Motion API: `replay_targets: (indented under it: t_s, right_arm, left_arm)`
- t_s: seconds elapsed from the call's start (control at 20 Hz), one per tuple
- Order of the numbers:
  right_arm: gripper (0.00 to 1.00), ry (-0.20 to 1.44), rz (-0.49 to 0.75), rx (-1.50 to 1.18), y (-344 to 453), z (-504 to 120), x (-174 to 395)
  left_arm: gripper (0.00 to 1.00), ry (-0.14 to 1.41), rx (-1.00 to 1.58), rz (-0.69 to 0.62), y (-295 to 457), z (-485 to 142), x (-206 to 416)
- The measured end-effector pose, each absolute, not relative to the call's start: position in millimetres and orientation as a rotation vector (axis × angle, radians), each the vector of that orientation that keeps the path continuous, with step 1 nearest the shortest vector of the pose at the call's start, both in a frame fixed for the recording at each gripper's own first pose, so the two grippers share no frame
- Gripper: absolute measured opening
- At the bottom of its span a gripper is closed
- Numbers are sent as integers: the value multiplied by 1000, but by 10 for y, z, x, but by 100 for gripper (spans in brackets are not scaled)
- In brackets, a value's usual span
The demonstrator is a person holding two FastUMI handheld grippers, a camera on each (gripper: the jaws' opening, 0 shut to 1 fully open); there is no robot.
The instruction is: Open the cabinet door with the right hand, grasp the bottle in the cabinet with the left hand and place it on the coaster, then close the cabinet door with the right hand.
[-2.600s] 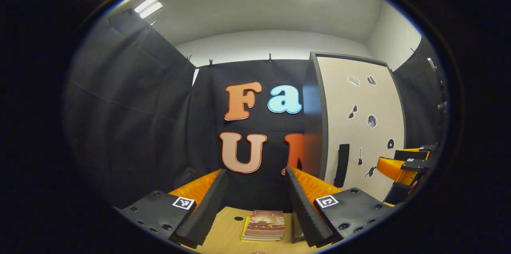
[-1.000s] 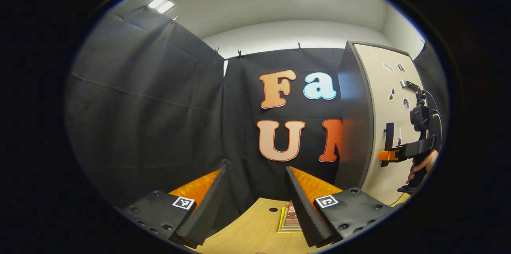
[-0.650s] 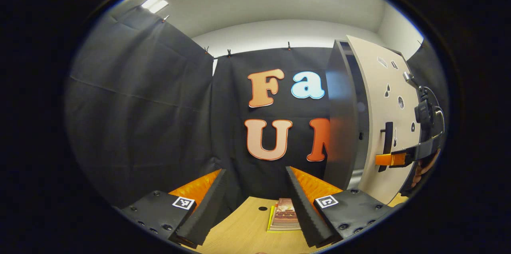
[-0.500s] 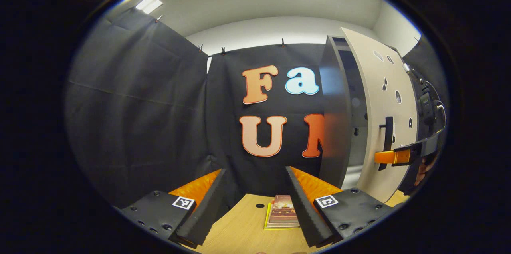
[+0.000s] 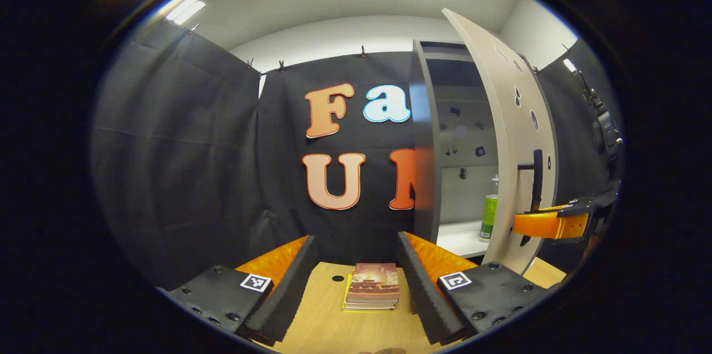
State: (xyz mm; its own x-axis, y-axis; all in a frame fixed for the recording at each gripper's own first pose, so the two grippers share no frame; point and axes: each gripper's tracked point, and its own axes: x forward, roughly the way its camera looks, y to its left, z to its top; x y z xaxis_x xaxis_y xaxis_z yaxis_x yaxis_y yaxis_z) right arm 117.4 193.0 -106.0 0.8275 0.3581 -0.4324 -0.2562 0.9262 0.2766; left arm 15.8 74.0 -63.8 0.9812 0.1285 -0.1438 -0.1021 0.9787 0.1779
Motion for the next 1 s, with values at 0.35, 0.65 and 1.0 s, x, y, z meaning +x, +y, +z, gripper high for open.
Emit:
replay_targets:
  t_s: [0.35,0.65,1.0]
  right_arm:
    - [25,495,350,257,1779,-1005,1043]
    - [25,456,348,283,1655,-983,984]
    - [25,414,319,322,1504,-975,967]
  left_arm:
    - [94,128,174,71,78,-547,128]
    - [94,121,179,9,-478,-512,78]
    - [94,97,187,-34,-966,-445,38]
